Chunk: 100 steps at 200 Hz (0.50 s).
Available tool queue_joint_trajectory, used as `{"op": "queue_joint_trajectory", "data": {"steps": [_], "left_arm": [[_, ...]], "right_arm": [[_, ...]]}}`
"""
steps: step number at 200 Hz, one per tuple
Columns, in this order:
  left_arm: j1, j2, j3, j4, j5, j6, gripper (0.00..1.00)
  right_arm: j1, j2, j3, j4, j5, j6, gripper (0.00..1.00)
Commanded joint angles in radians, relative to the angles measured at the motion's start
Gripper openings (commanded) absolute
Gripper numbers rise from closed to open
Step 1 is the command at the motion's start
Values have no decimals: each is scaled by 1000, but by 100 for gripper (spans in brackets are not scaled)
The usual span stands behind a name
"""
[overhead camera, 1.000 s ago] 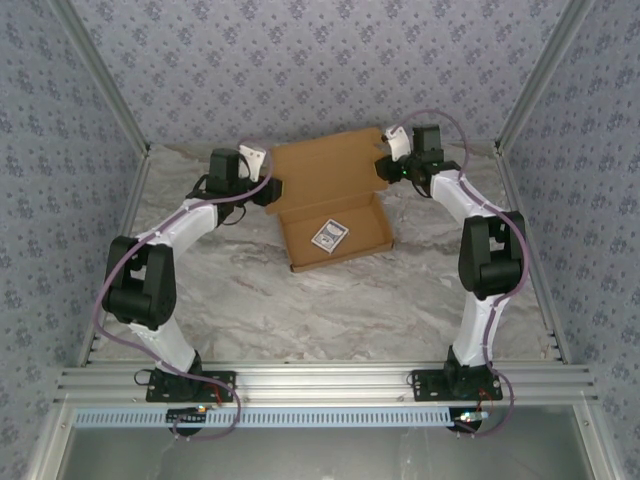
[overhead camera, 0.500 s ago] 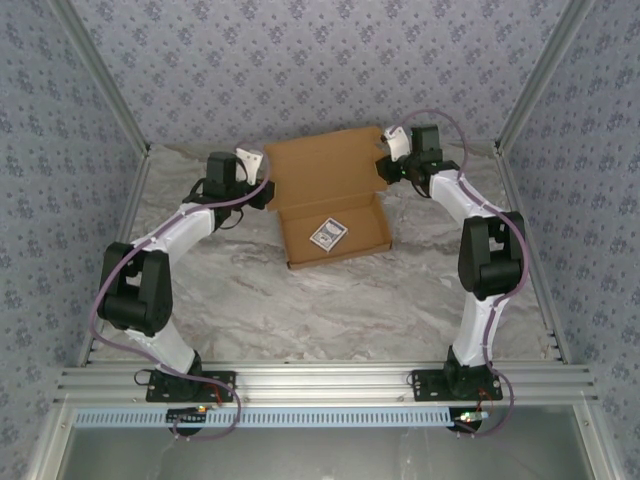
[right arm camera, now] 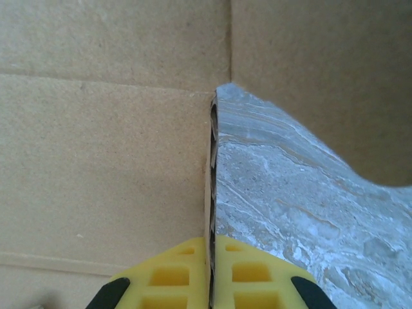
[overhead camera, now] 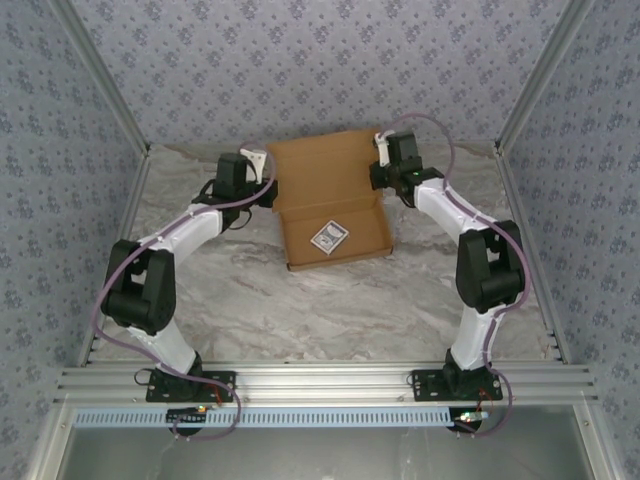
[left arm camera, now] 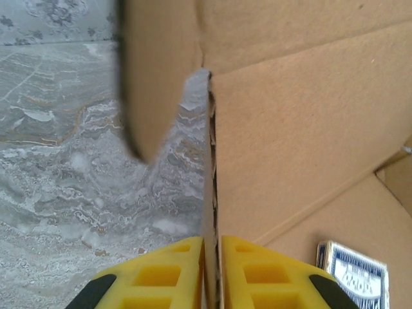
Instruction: Fold the paper box
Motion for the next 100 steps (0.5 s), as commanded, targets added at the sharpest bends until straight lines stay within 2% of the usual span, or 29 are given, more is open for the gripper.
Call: {"op": "queue_joint_trajectory", "data": {"steps": [1,42,66,100], "left_arm": [[-20,6,21,55,-68,-64,16],[-31,47,64,20,-79,-63,18],[-29,58,79,5,-104,-43,22],[-13,81,108,-14,-85,-2,27]], "right_arm": [[41,-28,-17,-13,131,87,6],[61,-28,-23,-3,131,90,6],[58,-28,-24,-3,115,58,6],[48,-27,-18,-4,83,6,6]]}}
